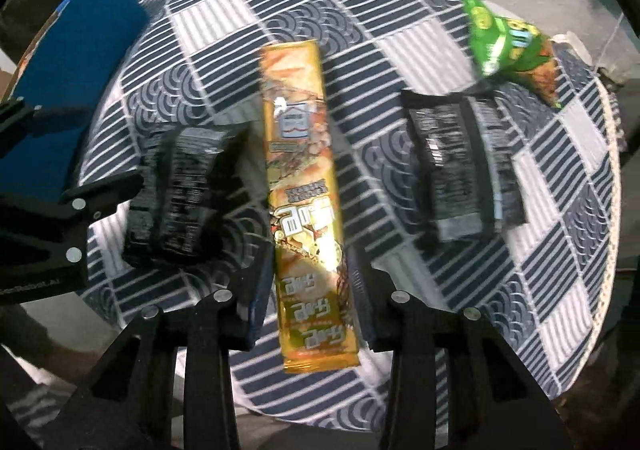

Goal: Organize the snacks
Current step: 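Grasp the black snack pack with the left tool while the right tool grasps the gold stick pack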

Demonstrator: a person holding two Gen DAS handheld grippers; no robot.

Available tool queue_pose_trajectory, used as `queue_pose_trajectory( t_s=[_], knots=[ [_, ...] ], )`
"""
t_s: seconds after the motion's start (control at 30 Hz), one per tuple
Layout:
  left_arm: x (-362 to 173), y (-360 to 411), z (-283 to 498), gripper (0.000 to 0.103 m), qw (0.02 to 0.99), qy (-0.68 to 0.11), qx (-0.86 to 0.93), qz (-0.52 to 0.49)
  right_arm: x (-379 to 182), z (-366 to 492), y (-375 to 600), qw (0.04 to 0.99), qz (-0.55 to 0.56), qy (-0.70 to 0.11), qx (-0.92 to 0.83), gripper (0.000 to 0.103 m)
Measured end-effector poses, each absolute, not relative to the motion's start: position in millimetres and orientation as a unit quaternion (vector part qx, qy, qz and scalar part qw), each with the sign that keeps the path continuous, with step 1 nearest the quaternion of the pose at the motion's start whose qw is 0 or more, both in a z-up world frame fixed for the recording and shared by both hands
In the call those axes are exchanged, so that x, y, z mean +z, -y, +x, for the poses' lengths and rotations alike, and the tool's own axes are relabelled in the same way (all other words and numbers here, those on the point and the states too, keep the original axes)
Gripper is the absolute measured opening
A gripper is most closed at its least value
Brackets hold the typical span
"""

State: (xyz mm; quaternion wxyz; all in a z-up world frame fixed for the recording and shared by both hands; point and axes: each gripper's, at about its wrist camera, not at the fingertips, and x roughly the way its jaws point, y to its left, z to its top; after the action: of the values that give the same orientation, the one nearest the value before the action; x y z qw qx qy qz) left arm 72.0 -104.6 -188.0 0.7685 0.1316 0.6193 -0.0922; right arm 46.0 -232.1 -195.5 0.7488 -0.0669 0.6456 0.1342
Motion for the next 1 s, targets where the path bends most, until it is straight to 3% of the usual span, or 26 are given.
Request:
queue_pose_trajectory(
  t_s=[0.4, 0.7, 1.0],
  knots=[
    [-205, 113, 89, 0.082, 0.746, -0.661, -0.072, 0.014, -185, 49, 295, 0.759, -0.033, -0.639, 0.120, 0.039],
    [-230, 113, 99, 0.088, 0.730, -0.683, -0.034, 0.005, -179, 59, 318, 0.760, -0.027, -0.637, 0.129, 0.045],
    [-246, 137, 115, 0.086, 0.728, -0.680, -0.061, 0.053, -188, 64, 288, 0.763, -0.035, -0.630, 0.138, 0.052]
  ],
)
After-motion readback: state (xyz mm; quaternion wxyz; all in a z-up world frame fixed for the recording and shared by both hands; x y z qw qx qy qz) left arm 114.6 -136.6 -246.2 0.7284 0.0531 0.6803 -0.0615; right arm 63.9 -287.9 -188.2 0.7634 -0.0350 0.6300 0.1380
